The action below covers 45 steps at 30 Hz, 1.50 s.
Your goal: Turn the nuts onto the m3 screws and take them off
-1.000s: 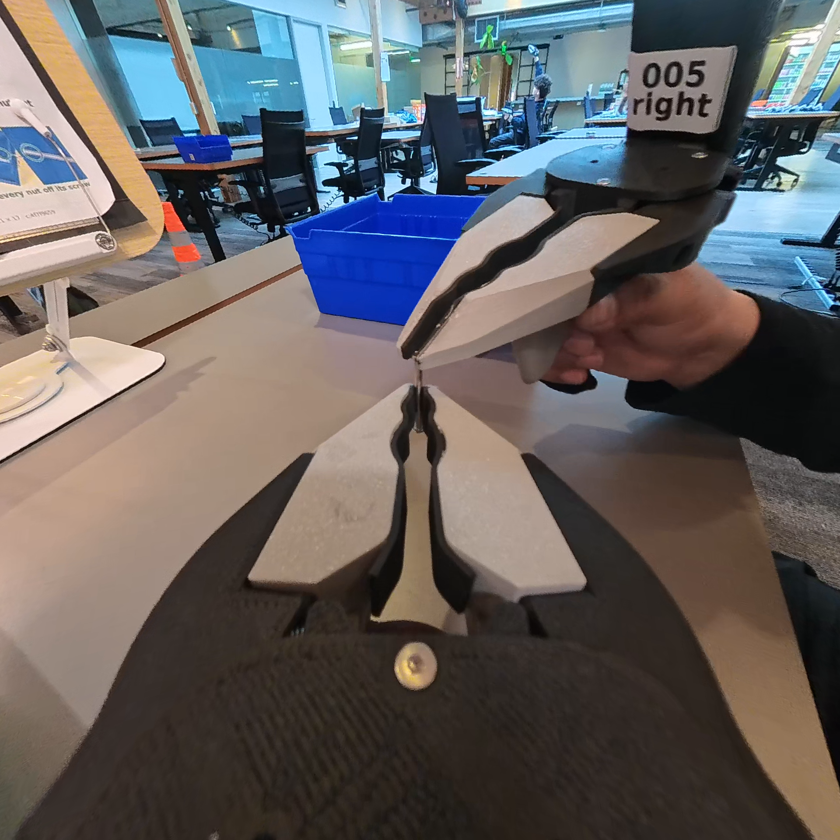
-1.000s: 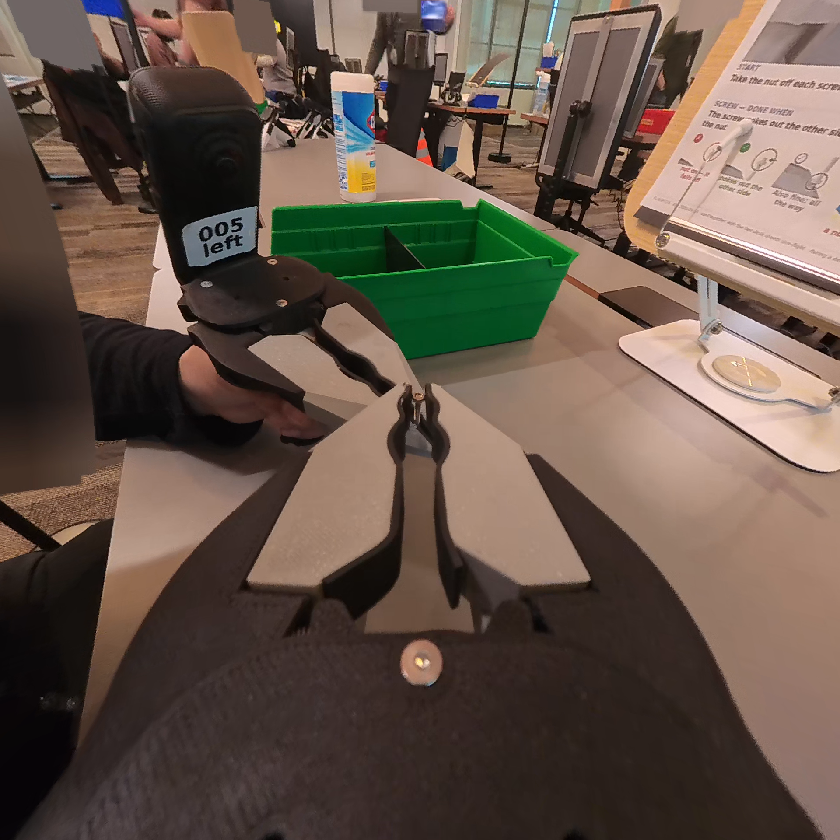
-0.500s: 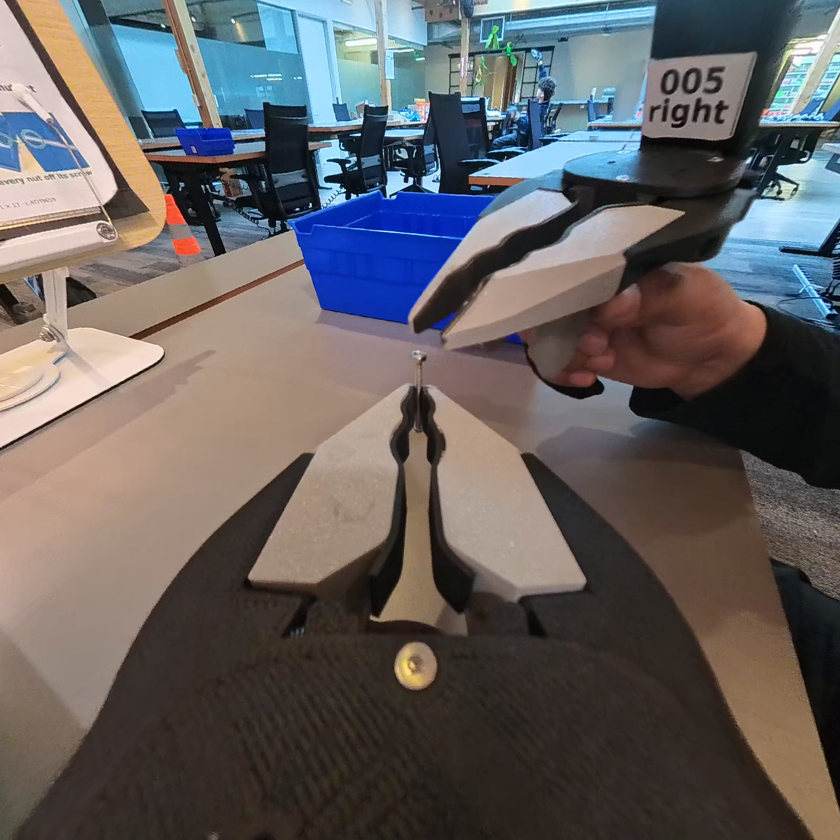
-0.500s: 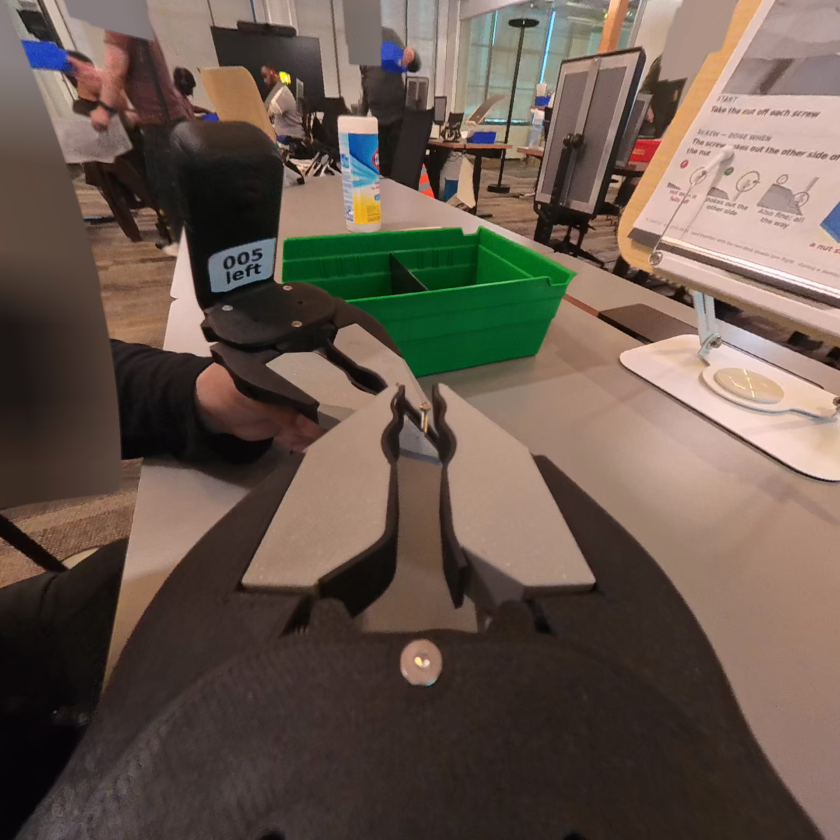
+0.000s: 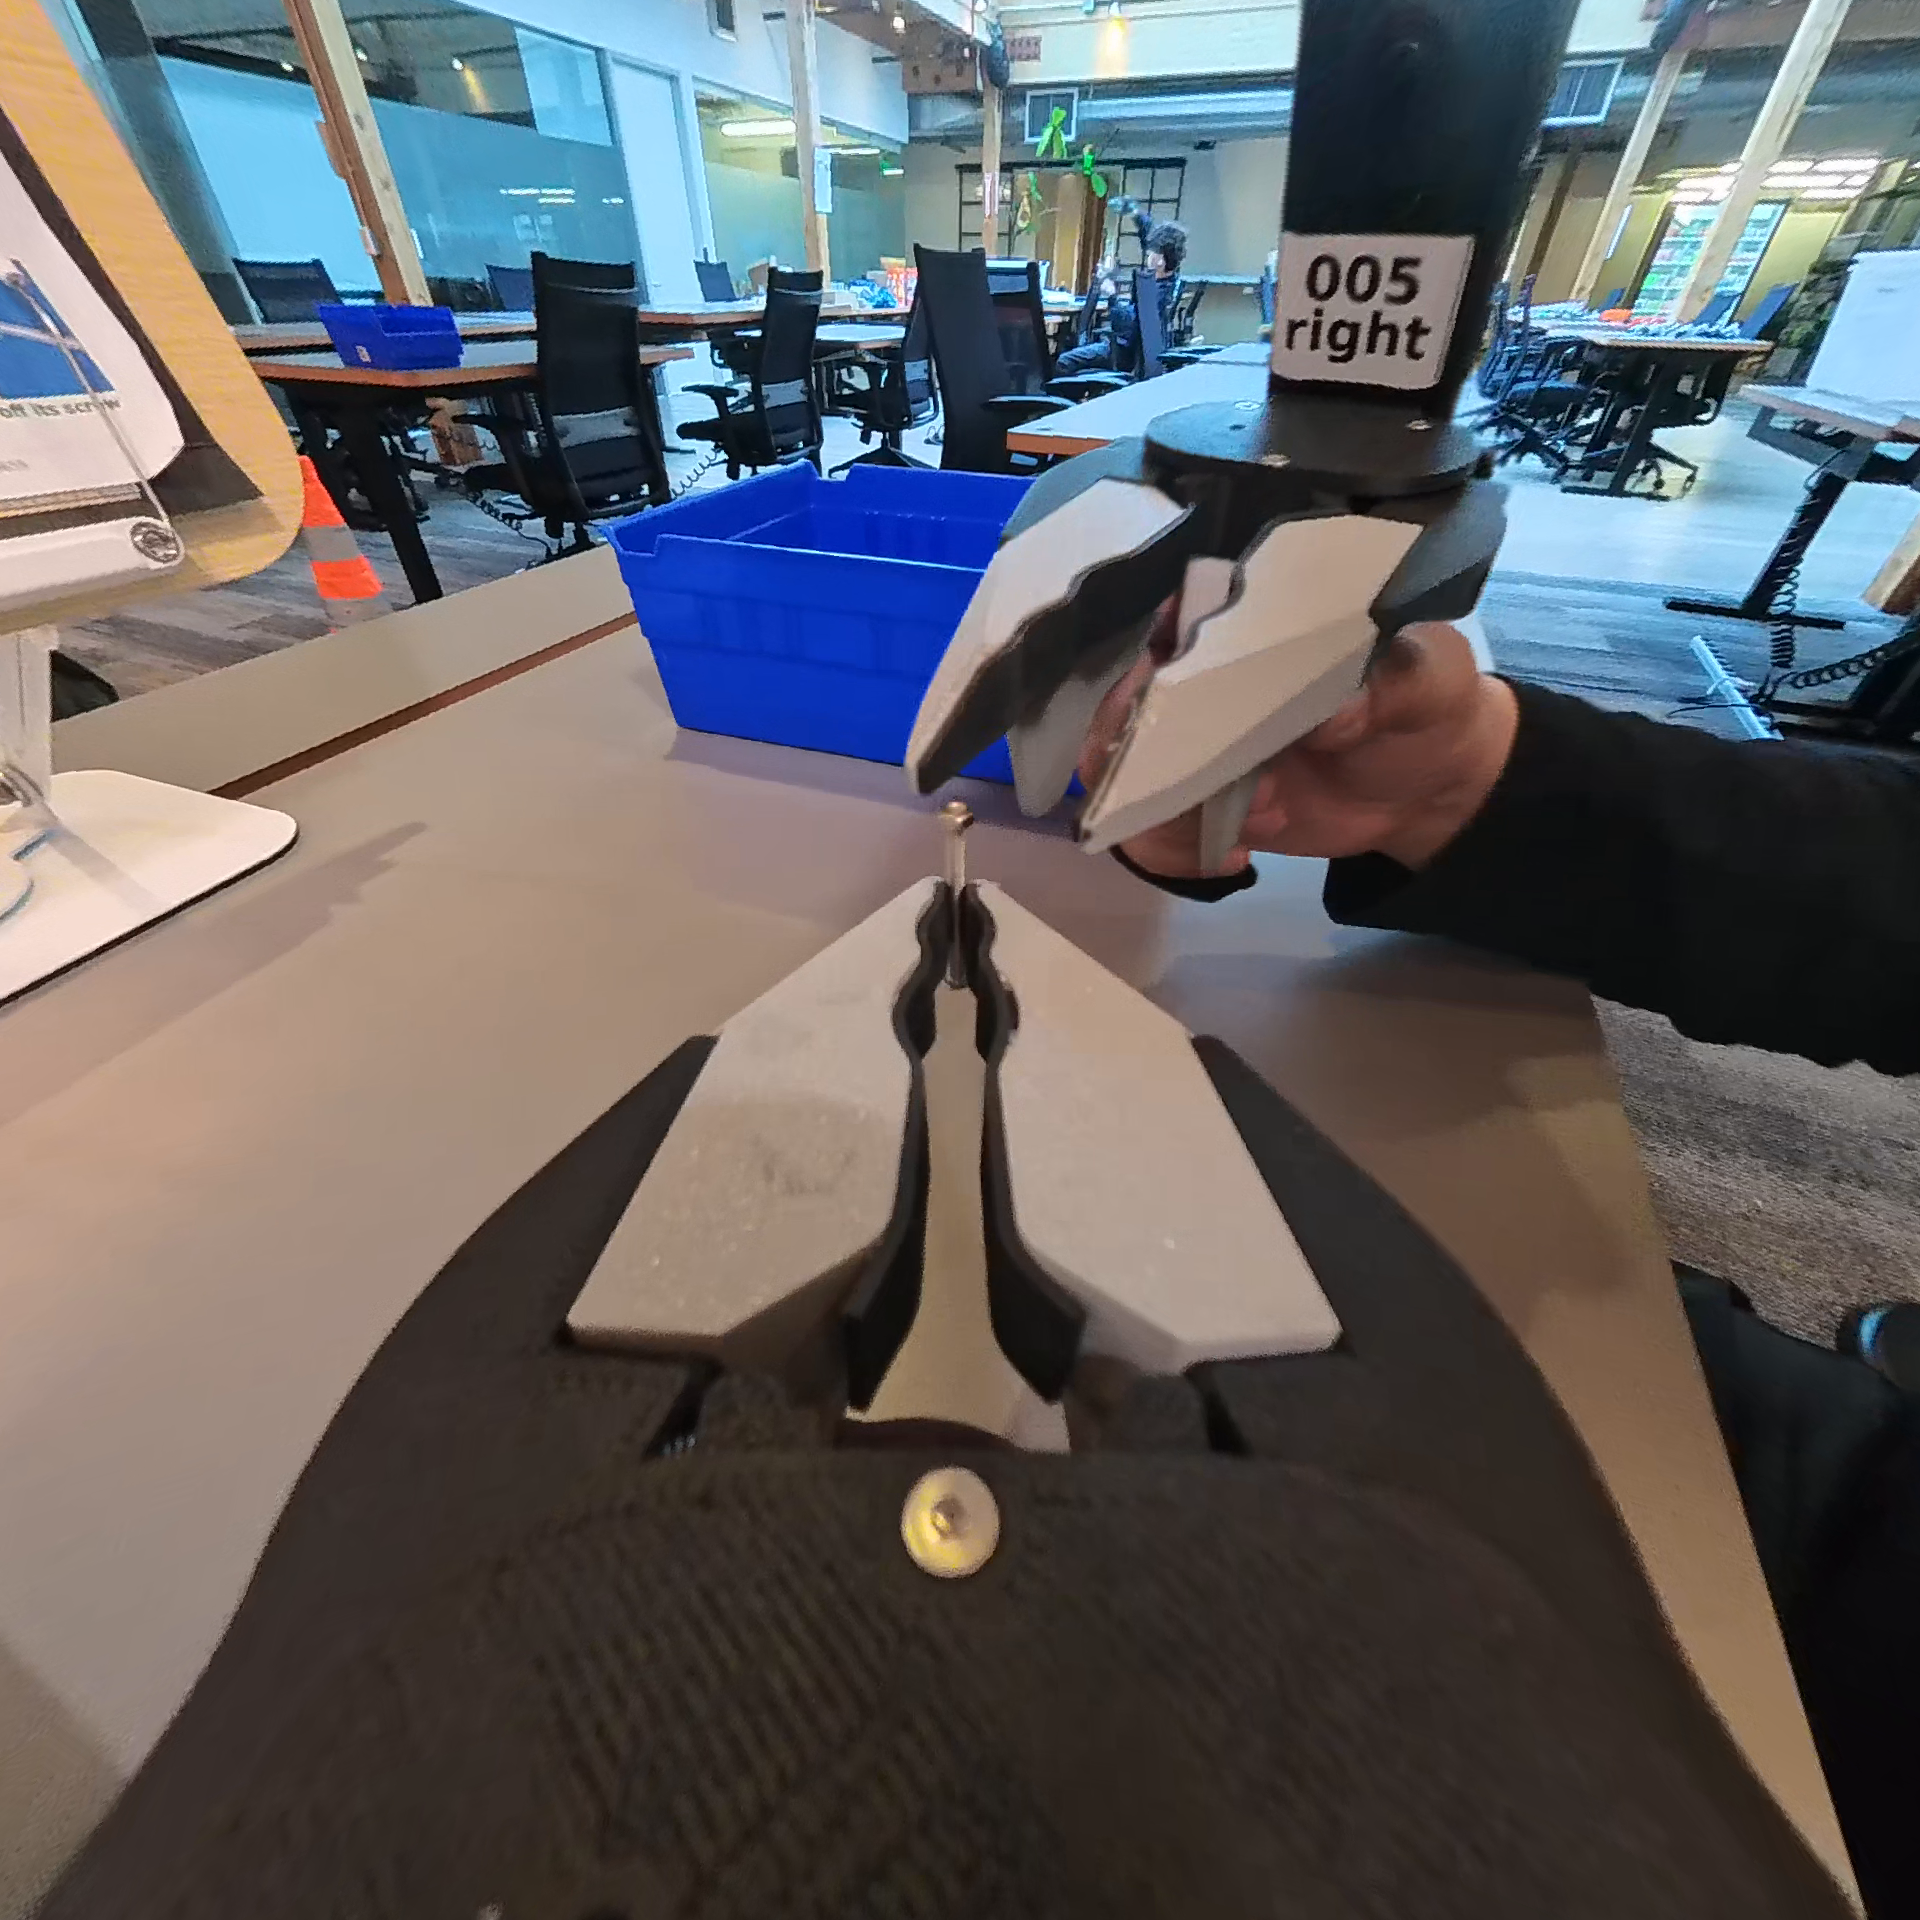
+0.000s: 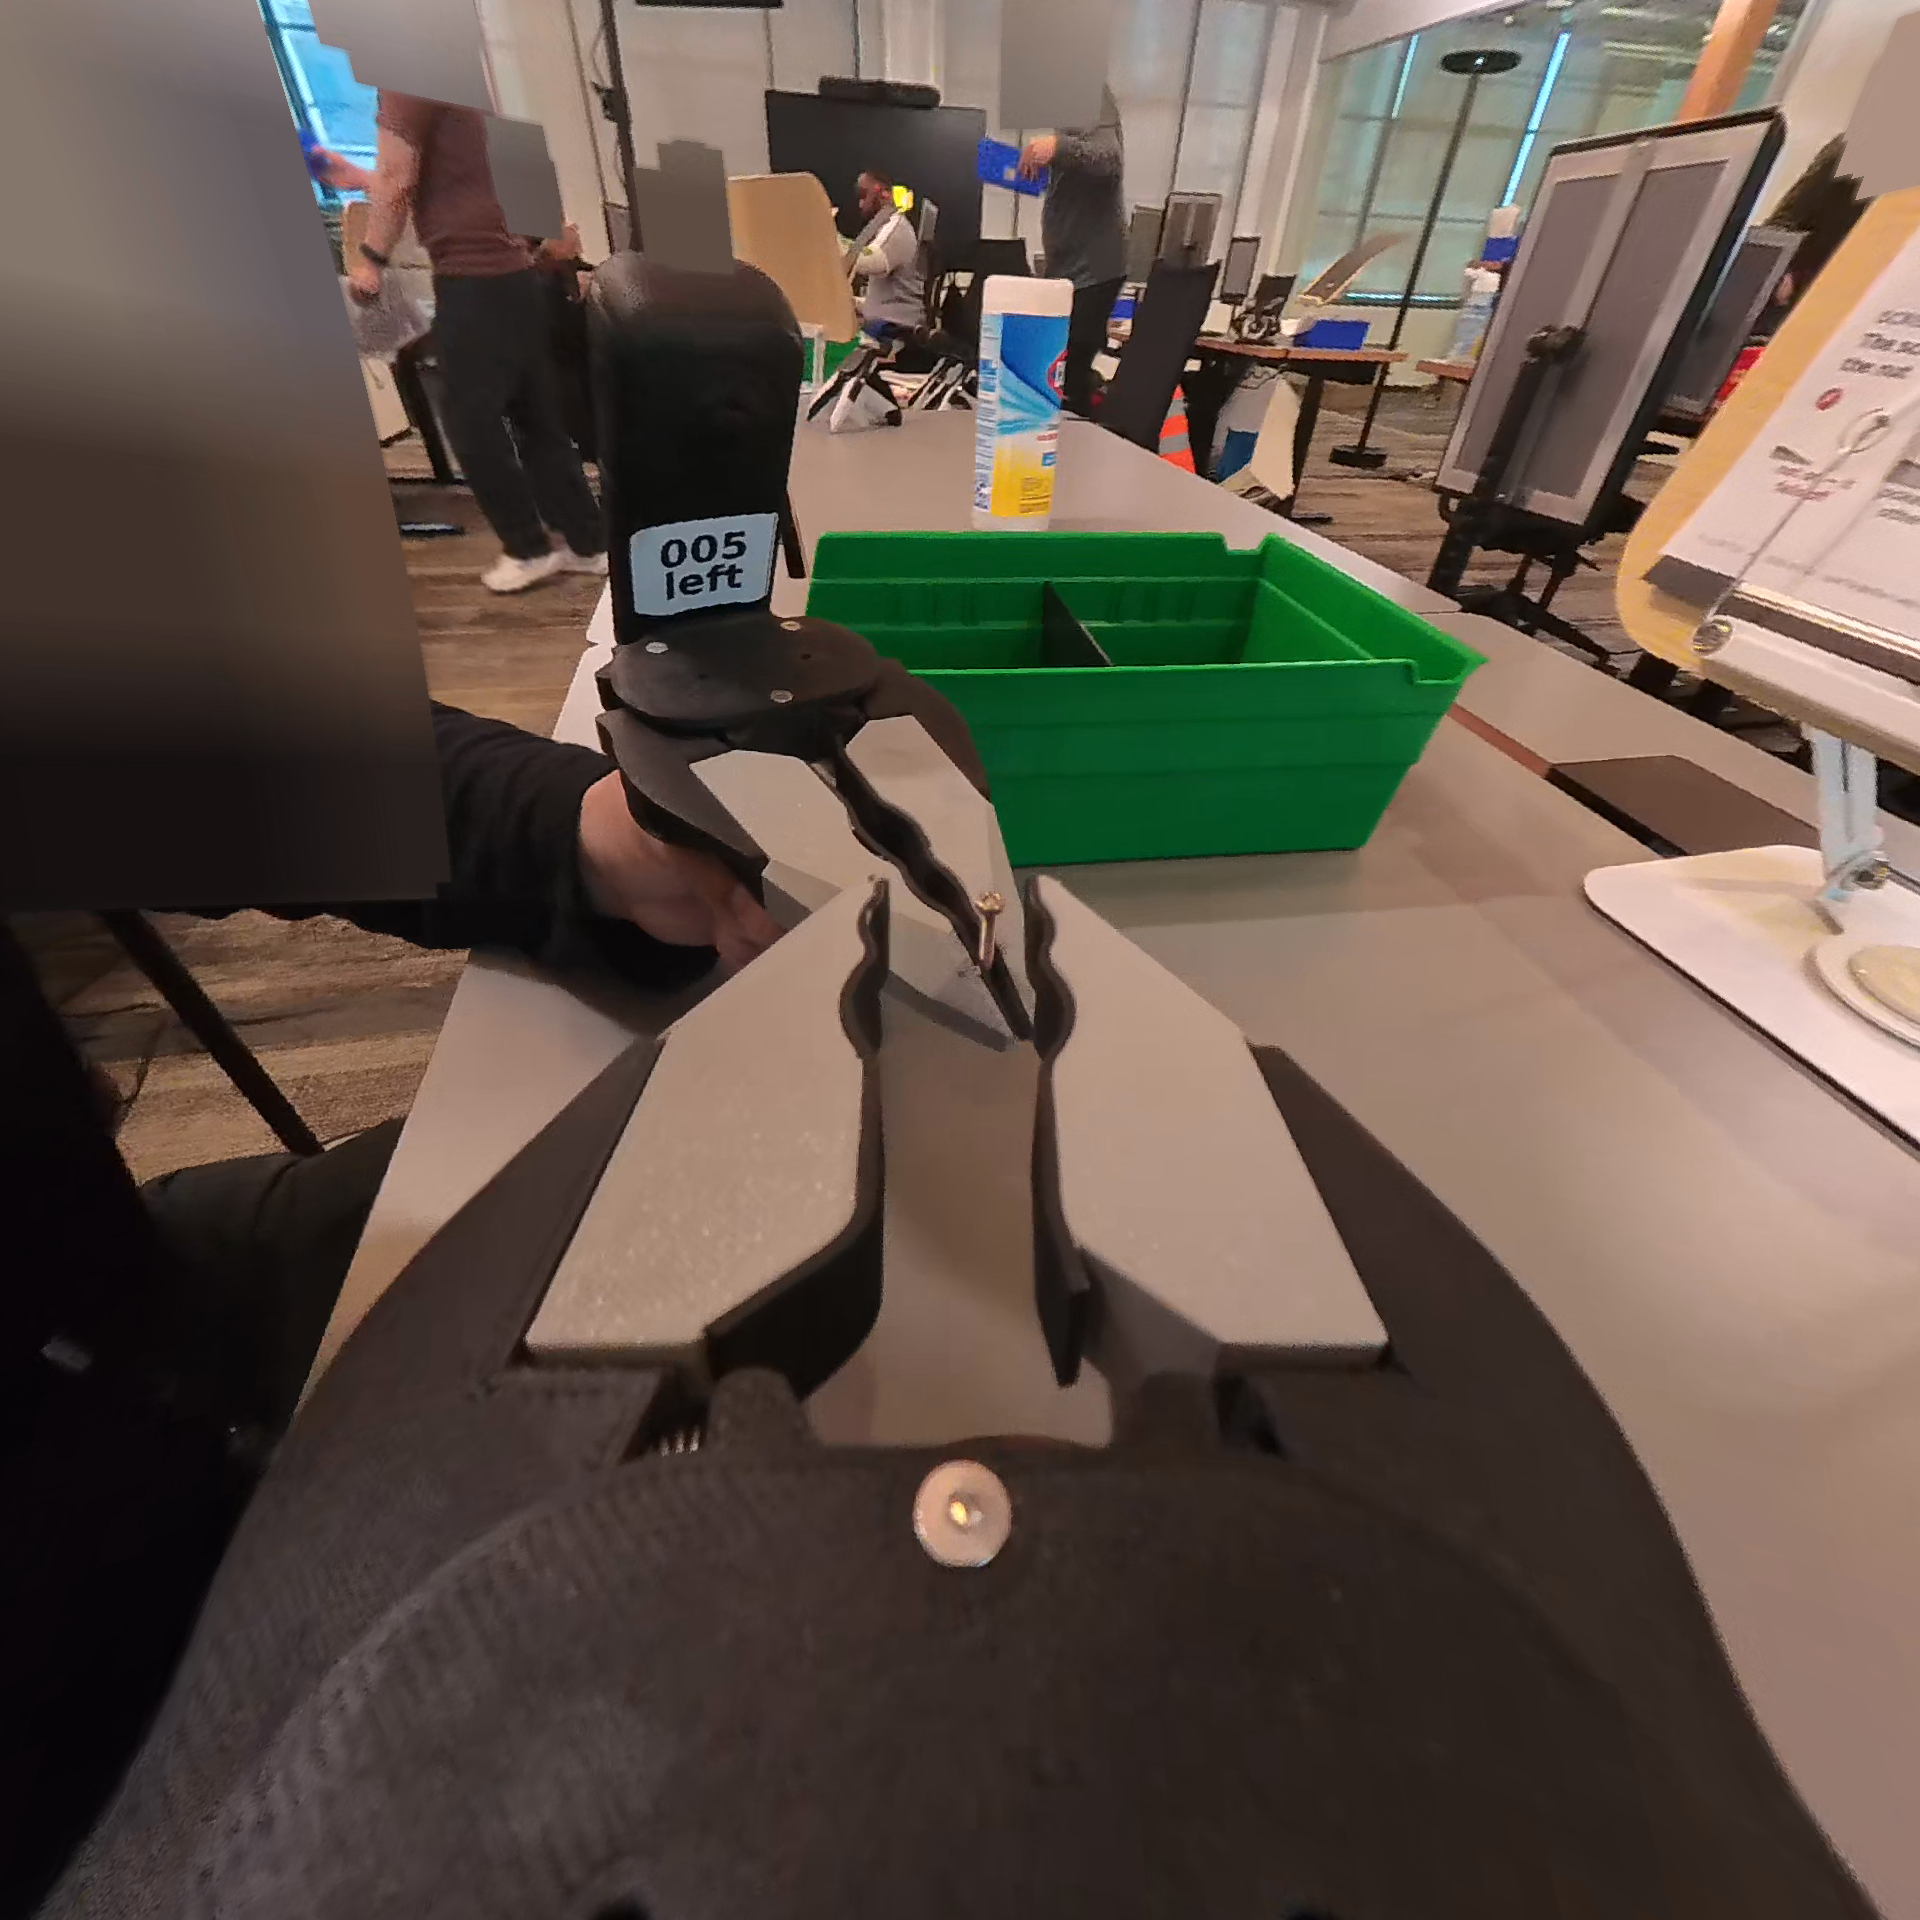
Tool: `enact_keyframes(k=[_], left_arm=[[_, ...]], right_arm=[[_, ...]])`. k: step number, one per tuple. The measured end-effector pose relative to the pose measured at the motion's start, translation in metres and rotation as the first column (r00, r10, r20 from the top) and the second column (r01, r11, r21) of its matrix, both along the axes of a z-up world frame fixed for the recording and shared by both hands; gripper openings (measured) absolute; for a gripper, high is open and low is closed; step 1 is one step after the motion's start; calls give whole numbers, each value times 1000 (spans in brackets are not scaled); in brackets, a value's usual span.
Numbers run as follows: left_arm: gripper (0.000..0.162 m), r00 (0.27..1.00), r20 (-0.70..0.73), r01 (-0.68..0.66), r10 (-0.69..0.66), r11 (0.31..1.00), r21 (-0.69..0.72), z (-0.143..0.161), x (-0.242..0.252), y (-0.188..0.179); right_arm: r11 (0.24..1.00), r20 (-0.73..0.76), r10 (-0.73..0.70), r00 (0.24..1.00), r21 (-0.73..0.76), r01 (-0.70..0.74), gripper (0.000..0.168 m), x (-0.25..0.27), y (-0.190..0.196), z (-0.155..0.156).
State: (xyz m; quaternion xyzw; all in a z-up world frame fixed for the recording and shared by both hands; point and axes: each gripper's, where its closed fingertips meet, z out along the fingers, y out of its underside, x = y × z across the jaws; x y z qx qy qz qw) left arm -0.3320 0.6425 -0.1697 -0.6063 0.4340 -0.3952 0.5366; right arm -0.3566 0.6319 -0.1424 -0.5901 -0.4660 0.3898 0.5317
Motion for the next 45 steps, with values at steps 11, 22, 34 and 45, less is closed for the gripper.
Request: enact_keyframes(k=[11,22,34,45], left_arm=[[0,1000,5,26,-26,1000,10,1,2,-5],[0,1000,-3,24,-24,1000,8,-1,3,-4],[0,1000,2,9,-9,1000,6,1,1,-1],[0,1000,-1,-19,19,1000,-3,-1,-2,5]], right_arm=[[999,6,51,999,-8,-51,21,-9,-6,-4],[999,-30,13,999,-29,-13,19,-1,3,-2],[997,-59,13,998,-76,-17,20,-2,10,-1],[994,-82,-9,997,-105,0,22,2,13,0]])
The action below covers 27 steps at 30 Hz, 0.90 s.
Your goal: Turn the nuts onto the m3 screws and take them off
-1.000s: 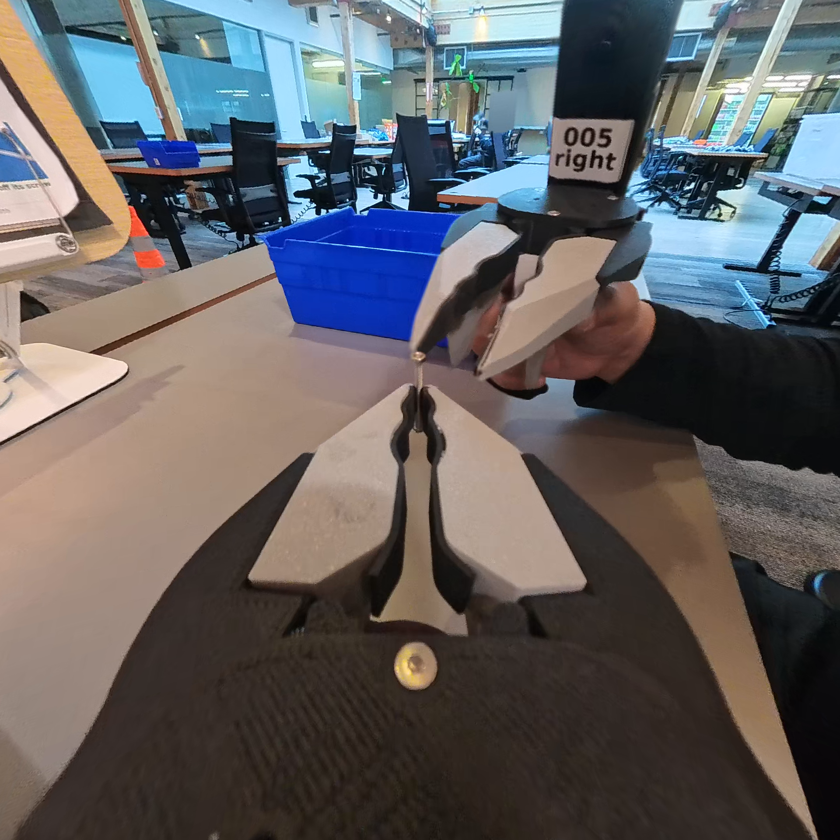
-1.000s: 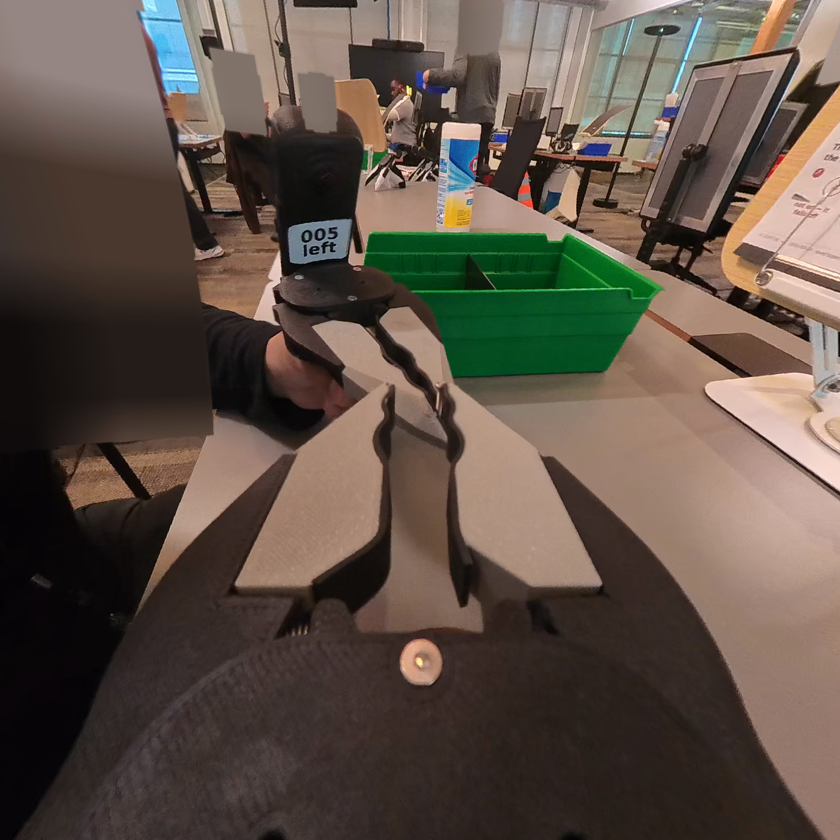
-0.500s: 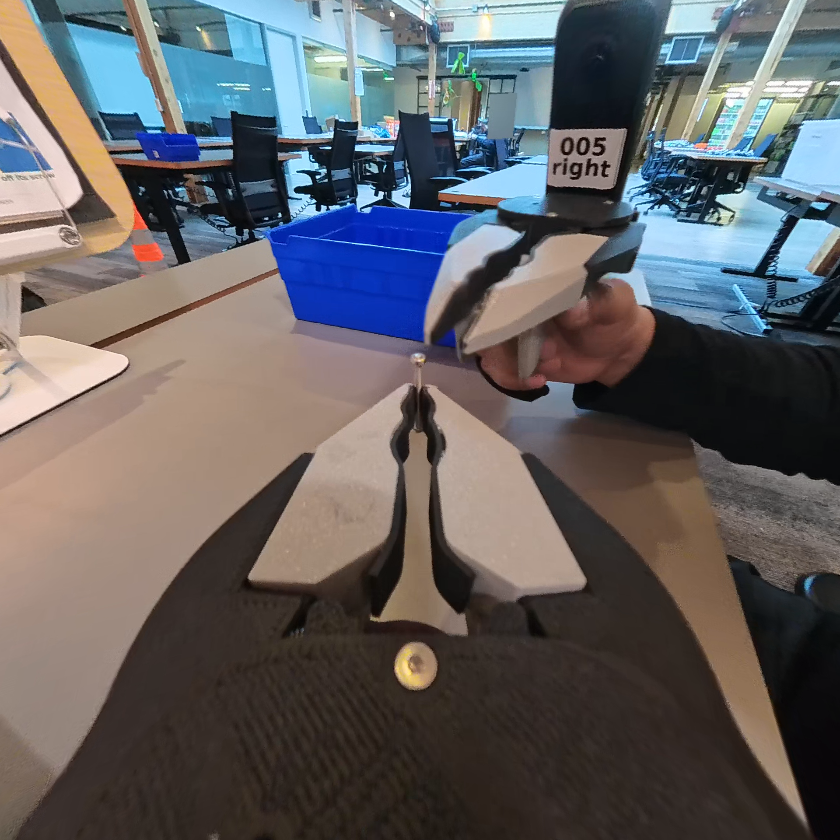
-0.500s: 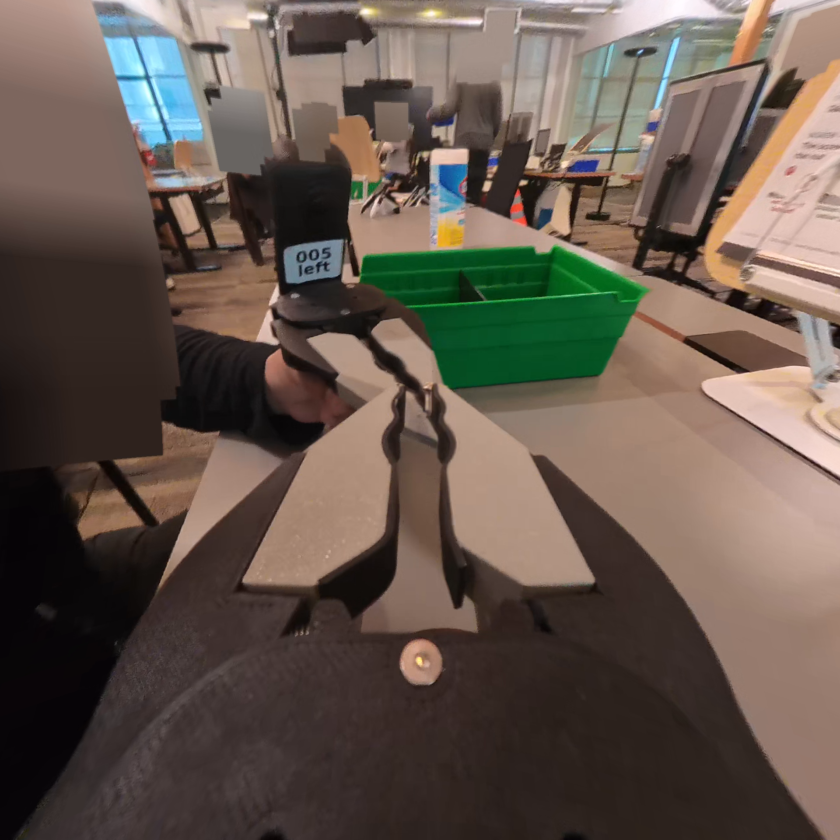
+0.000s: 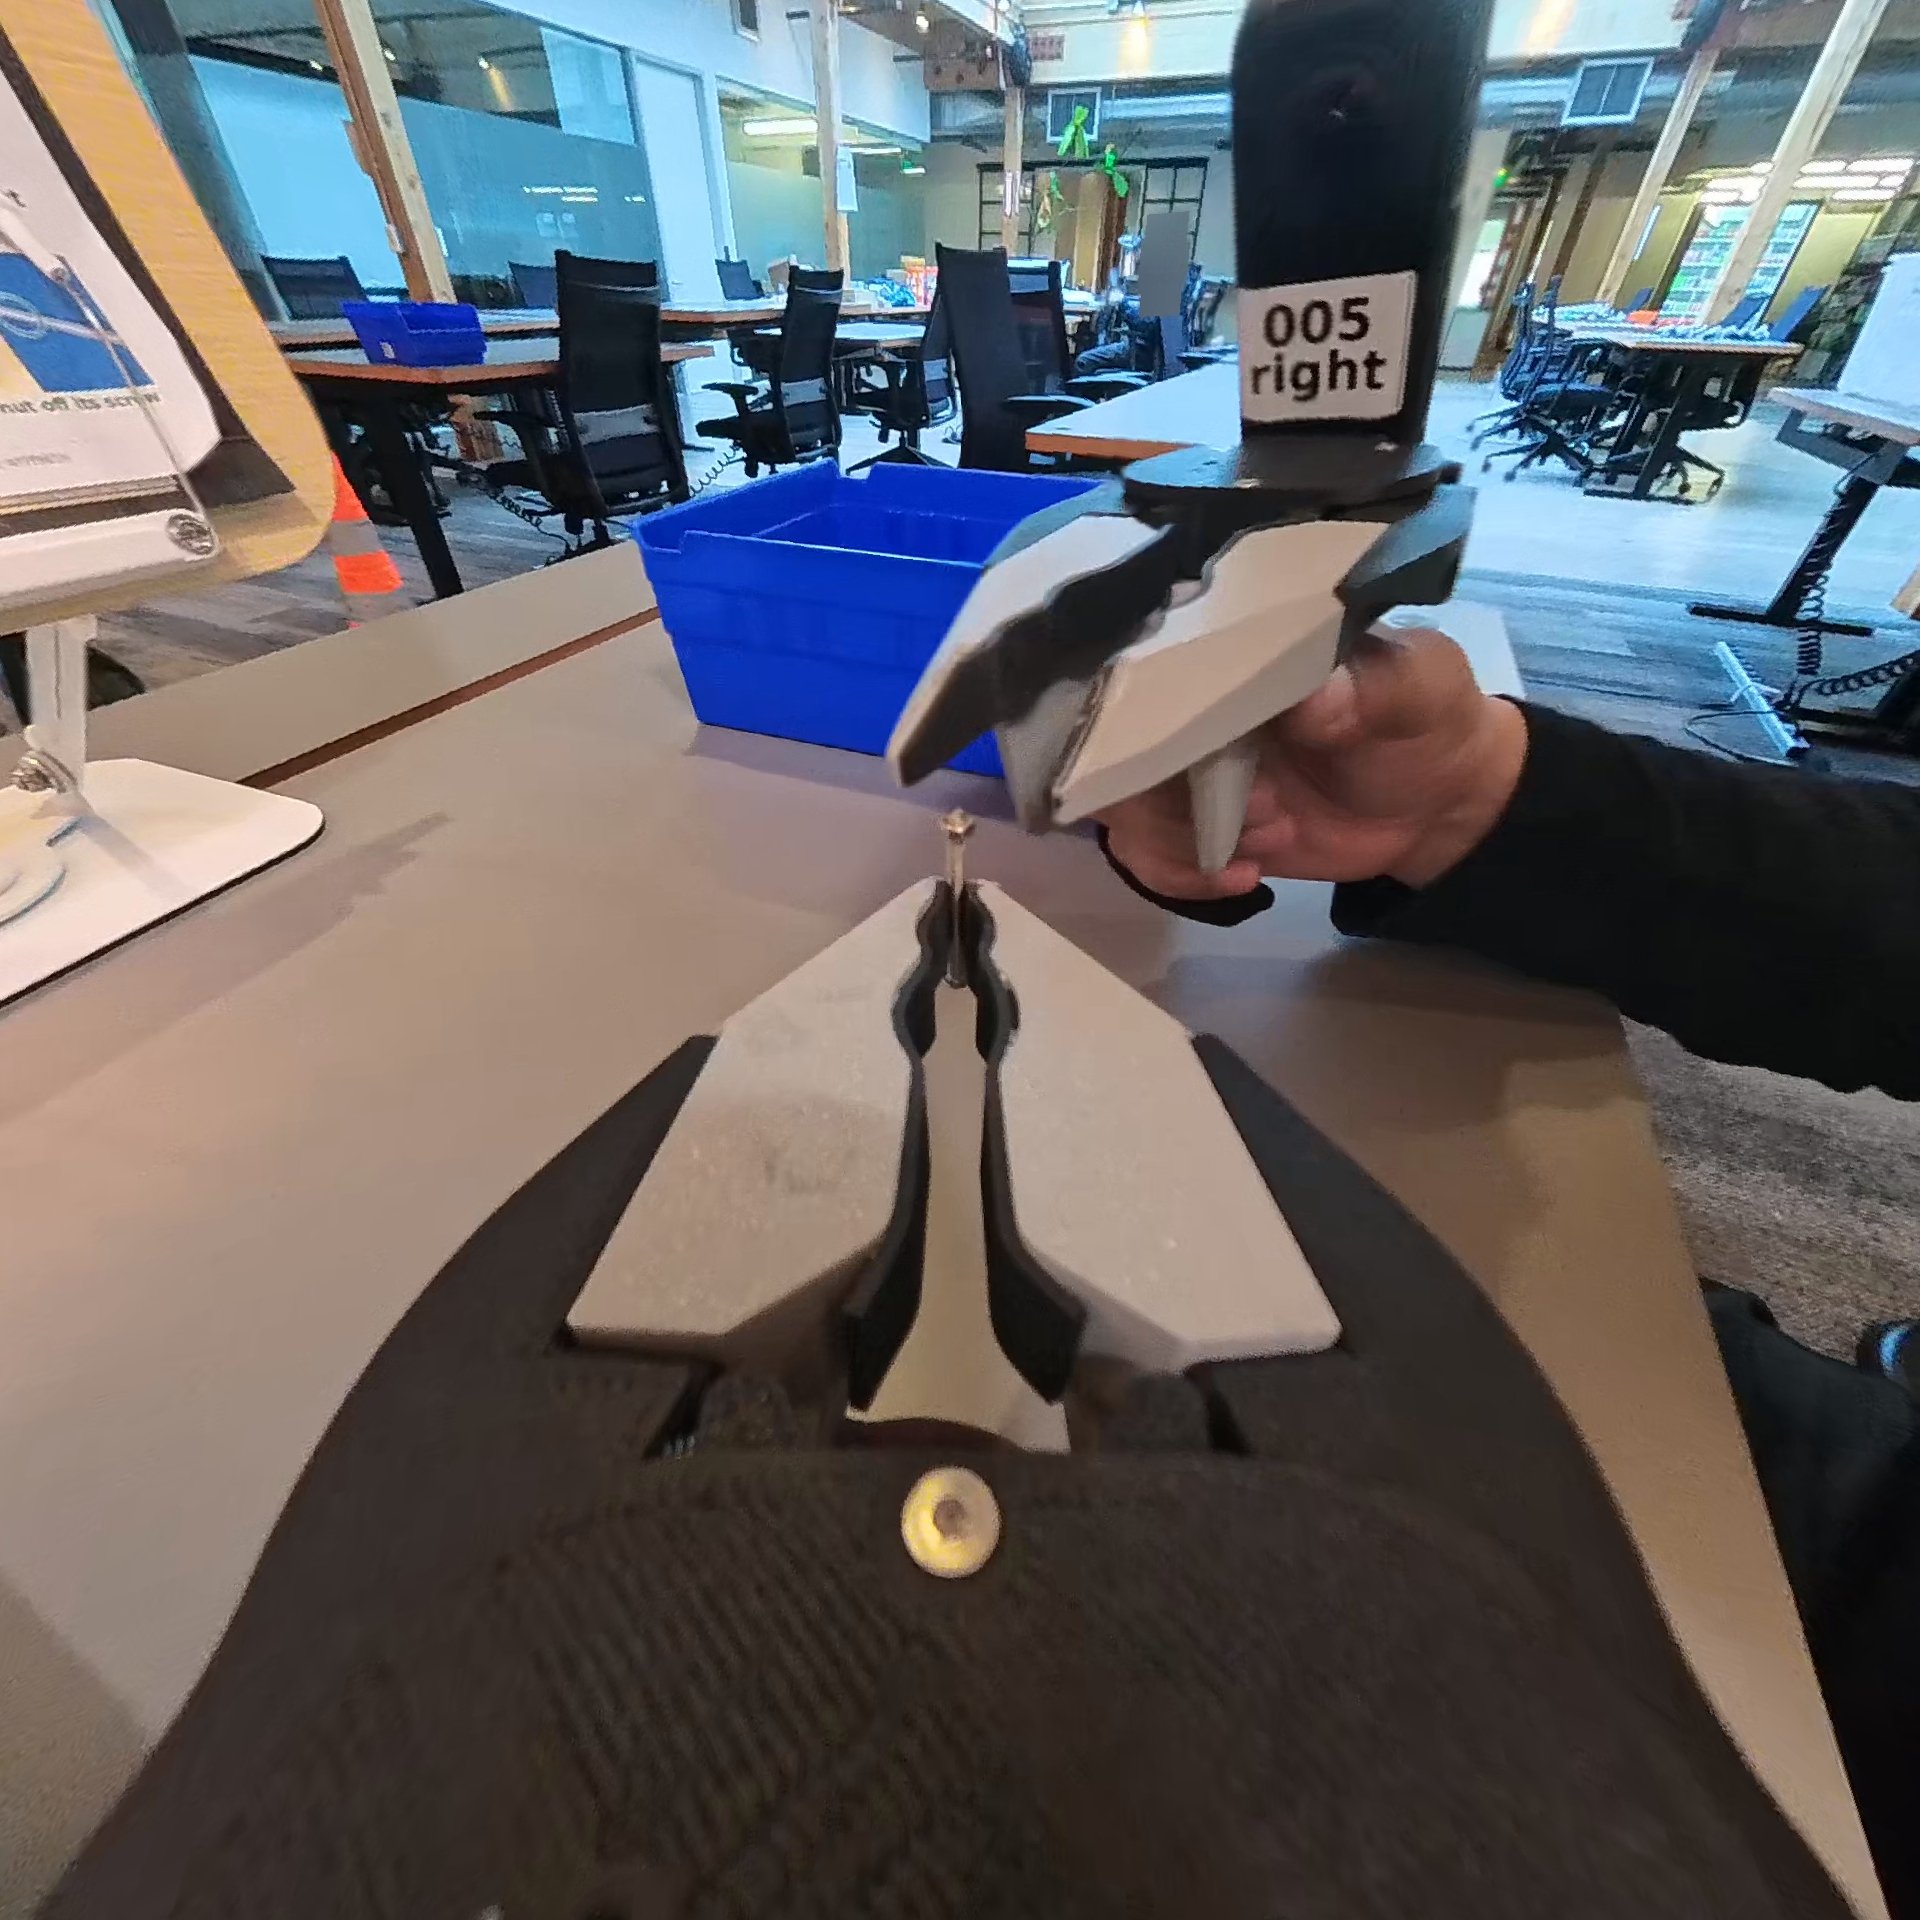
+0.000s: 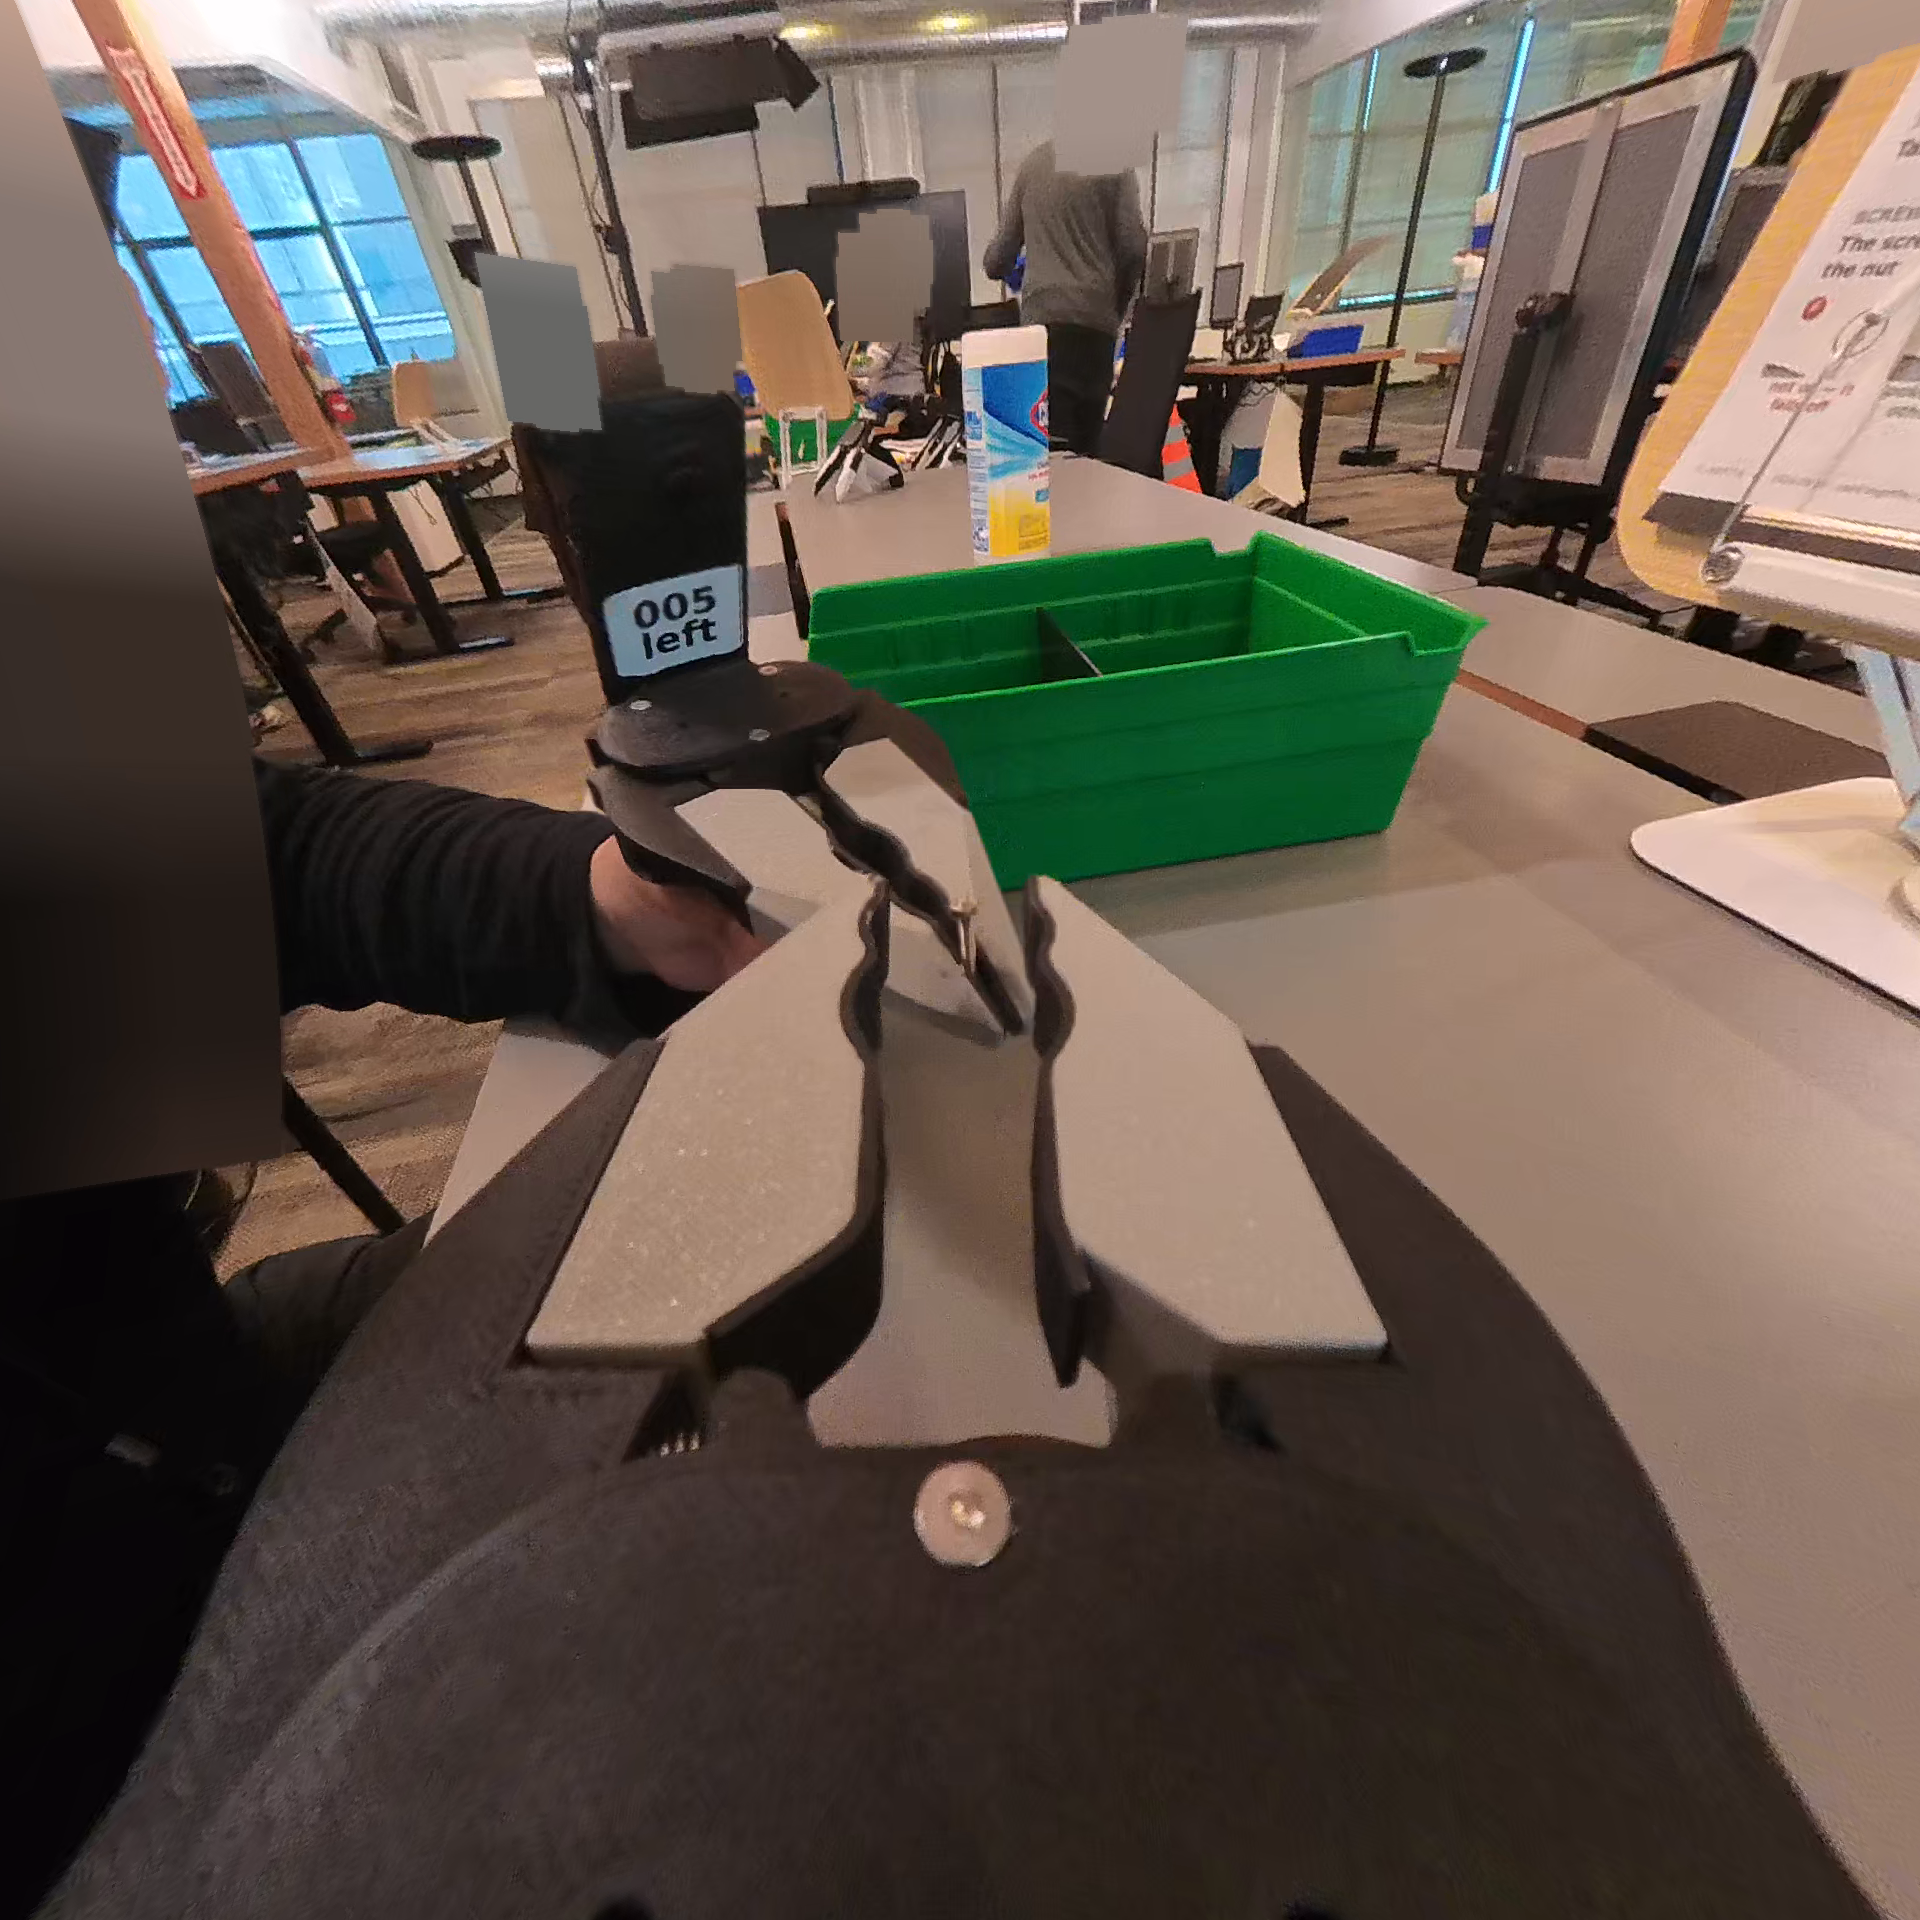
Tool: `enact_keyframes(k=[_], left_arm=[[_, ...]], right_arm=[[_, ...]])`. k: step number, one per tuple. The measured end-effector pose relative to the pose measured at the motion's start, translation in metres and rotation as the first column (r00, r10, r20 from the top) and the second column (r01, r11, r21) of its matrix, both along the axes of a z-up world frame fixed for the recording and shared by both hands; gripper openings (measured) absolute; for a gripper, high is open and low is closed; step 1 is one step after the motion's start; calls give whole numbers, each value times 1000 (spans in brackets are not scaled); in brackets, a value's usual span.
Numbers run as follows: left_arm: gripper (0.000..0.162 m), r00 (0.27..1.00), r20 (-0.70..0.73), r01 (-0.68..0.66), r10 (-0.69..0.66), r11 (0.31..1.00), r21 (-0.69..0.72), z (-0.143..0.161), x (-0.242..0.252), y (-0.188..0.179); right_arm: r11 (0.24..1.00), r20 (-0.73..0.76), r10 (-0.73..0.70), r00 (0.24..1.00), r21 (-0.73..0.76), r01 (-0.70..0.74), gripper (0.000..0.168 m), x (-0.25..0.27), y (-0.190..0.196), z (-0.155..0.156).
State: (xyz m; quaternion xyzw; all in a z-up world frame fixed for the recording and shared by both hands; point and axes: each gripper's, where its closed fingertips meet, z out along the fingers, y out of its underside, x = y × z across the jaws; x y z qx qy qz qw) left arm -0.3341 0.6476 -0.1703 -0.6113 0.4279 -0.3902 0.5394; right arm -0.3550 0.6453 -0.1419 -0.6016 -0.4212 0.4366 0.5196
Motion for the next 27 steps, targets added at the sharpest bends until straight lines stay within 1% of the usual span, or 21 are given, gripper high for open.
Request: enact_keyframes(k=[3,6,7,9,11,13,15,17,21,22,24,26,27], left_arm=[[0,1000,-9,2,-2,1000,3,-2,2,-1],[0,1000,-2,-25,25,1000,4,0,-2,4],[0,999,3,-44,44,999,2,1,-5,8],[0,999,13,-43,43,999,-19,1,-7,9],[0,999,17,-39,39,999,-23,1,-6,9],[0,1000,4,-29,29,1000,-11,0,-3,6],[0,1000,-3,-19,19,1000,-8,-2,-1,3],[0,1000,-7,-8,7,1000,-15,-4,1,2],[0,1000,-8,-21,21,1000,-8,-4,1,3],[6,999,-13,-33,33,999,-3,-5,1,5],[26,997,-25,-69,69,998,-5,-8,0,11],[37,995,-30,-94,93,996,-10,-10,-1,16],[38,995,-32,-97,96,995,-11,-11,-1,16]], right_arm=[[1000,47,20,999,8,-21,20,-10,-4,-8],[1000,54,2,999,18,-3,19,-6,-4,-7],[999,36,32,999,16,-32,1,-2,-8,-5],[1000,-24,14,1000,6,-13,7,5,-6,4],[999,-19,-34,999,3,34,19,7,4,3],[999,10,-39,999,-11,39,23,1,8,-3],[999,53,-37,998,-8,38,20,-7,6,-10],[999,75,-45,996,5,45,3,-10,6,-14],[996,68,-83,994,-13,85,2,-3,13,-14],[994,50,-109,993,-14,110,2,1,15,-11],[987,5,-159,987,-1,159,2,12,19,-2],[959,-16,-276,961,61,277,2,31,26,10],[930,-15,-353,936,106,353,2,43,30,17]])
